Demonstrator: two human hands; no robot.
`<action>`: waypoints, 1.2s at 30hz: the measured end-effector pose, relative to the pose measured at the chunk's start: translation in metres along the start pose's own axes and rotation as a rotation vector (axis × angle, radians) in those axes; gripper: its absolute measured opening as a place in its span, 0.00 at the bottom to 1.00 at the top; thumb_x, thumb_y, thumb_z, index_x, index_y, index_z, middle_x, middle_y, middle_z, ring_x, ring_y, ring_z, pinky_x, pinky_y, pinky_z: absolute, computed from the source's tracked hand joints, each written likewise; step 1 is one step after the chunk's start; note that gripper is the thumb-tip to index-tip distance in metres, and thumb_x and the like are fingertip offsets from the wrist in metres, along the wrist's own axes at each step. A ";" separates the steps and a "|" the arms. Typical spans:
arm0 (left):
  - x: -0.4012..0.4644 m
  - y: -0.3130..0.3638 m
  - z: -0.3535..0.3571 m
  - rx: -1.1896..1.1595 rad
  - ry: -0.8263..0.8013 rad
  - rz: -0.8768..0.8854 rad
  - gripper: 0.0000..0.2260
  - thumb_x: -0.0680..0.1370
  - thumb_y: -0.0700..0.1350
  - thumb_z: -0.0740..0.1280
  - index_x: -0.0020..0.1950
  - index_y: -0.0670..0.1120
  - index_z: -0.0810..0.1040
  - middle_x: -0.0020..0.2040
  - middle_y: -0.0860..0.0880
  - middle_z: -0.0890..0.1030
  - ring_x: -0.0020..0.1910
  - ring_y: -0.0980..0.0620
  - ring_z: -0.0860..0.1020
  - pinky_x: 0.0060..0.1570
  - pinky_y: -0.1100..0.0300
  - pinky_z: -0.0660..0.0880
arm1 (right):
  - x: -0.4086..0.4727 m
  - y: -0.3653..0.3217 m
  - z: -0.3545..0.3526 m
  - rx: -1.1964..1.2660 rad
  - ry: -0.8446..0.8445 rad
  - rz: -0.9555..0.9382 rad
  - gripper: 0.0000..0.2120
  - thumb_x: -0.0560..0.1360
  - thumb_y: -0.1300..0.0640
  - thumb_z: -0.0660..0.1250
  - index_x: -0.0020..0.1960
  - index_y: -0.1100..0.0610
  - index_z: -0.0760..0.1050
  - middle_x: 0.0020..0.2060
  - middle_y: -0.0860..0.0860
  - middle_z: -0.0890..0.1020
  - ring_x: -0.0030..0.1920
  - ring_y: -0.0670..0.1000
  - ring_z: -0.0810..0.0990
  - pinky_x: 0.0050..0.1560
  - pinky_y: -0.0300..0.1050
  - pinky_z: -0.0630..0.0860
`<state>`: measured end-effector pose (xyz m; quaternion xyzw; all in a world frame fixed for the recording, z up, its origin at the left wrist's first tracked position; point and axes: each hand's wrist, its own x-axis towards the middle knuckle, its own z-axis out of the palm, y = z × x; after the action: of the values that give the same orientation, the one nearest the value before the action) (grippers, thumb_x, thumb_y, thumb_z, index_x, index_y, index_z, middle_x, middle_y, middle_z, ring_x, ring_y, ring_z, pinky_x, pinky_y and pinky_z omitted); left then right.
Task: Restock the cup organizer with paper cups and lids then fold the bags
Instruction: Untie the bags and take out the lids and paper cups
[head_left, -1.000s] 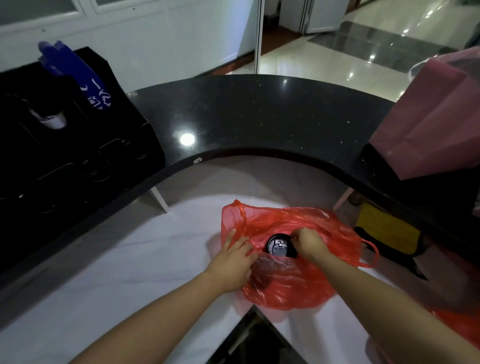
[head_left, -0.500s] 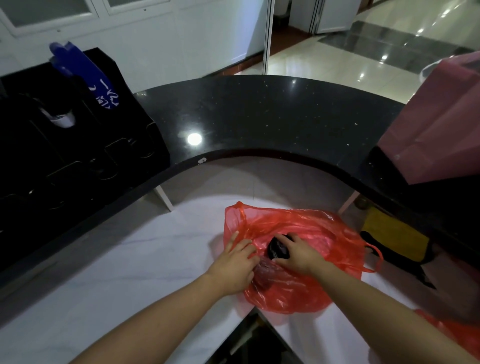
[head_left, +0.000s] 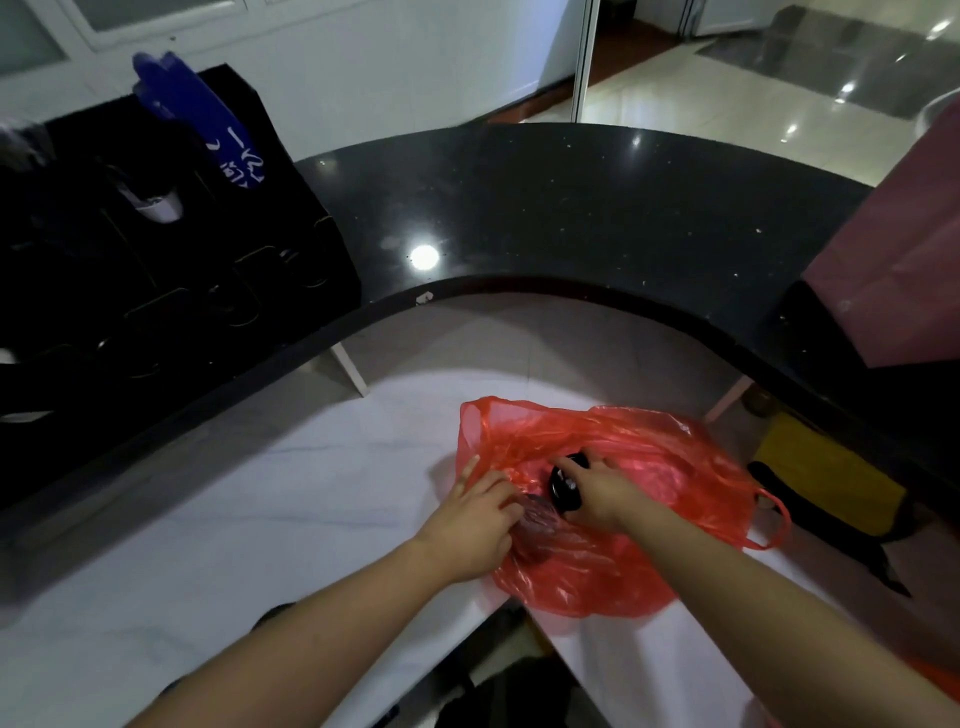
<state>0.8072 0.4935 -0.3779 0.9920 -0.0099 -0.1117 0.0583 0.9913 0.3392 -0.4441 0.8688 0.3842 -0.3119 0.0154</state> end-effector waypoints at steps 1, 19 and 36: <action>0.000 0.001 0.001 -0.004 -0.001 -0.012 0.19 0.79 0.48 0.61 0.69 0.48 0.76 0.72 0.49 0.70 0.78 0.47 0.57 0.74 0.47 0.33 | 0.001 -0.001 0.001 -0.020 0.002 -0.003 0.42 0.74 0.45 0.72 0.79 0.37 0.50 0.78 0.57 0.55 0.74 0.66 0.61 0.71 0.59 0.70; -0.035 0.018 0.010 -0.210 0.554 -0.079 0.10 0.75 0.47 0.63 0.52 0.50 0.82 0.52 0.53 0.82 0.52 0.49 0.80 0.62 0.50 0.72 | -0.076 -0.014 -0.034 0.526 0.321 -0.065 0.42 0.66 0.44 0.77 0.75 0.39 0.59 0.63 0.53 0.67 0.62 0.56 0.72 0.61 0.46 0.73; -0.192 -0.039 0.015 -0.891 0.541 -0.219 0.42 0.72 0.54 0.78 0.79 0.57 0.57 0.74 0.56 0.60 0.68 0.67 0.65 0.64 0.76 0.65 | -0.119 -0.245 0.013 1.460 -0.302 -0.383 0.31 0.74 0.57 0.77 0.72 0.52 0.67 0.63 0.63 0.75 0.62 0.62 0.77 0.65 0.64 0.70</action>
<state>0.6165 0.5363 -0.3550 0.8598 0.1577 0.1493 0.4622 0.7578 0.4301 -0.3370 0.5250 0.2184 -0.5989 -0.5639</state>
